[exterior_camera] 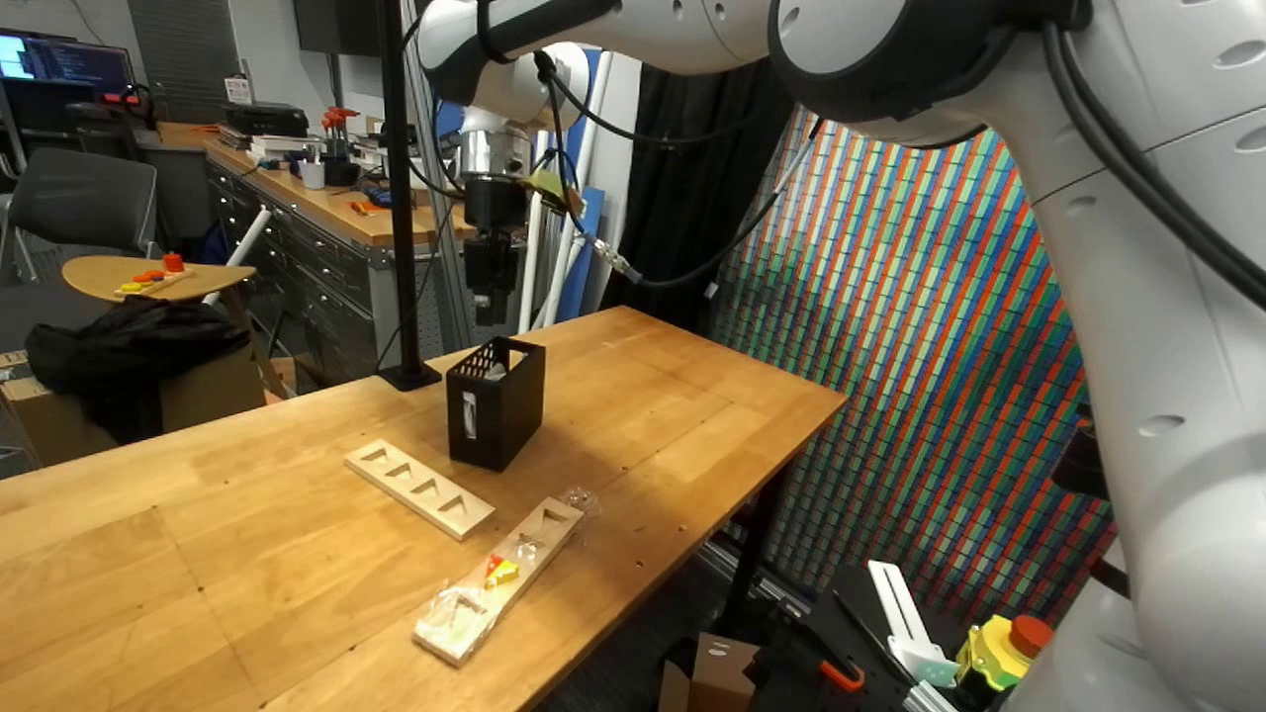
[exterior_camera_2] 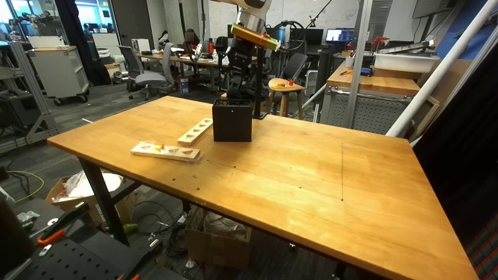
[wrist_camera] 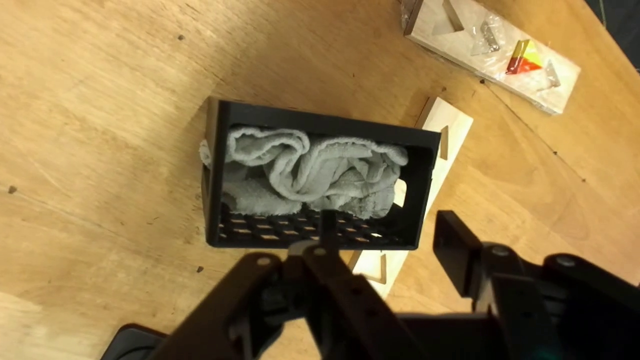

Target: Pick up the cloth and put it in the box, then remove it and fold it on the table

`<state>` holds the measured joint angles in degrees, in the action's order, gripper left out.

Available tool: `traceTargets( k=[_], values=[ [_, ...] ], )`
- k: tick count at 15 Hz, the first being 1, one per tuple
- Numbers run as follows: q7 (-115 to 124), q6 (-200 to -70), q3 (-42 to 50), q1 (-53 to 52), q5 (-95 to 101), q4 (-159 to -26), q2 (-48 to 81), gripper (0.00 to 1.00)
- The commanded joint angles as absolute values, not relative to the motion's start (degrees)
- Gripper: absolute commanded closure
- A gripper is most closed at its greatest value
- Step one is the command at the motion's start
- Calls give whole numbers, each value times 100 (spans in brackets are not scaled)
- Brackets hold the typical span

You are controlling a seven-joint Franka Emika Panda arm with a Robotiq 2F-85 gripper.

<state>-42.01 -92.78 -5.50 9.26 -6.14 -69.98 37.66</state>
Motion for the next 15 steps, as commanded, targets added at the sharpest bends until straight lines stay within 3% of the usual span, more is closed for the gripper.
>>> traceTargets(
  k=[1, 15],
  values=[
    [-4266, -9334, -497, 870, -563, -6808, 3878, 50],
    [-4302, -9474, -493, 924, -588, -6735, 4250, 51]
  ],
)
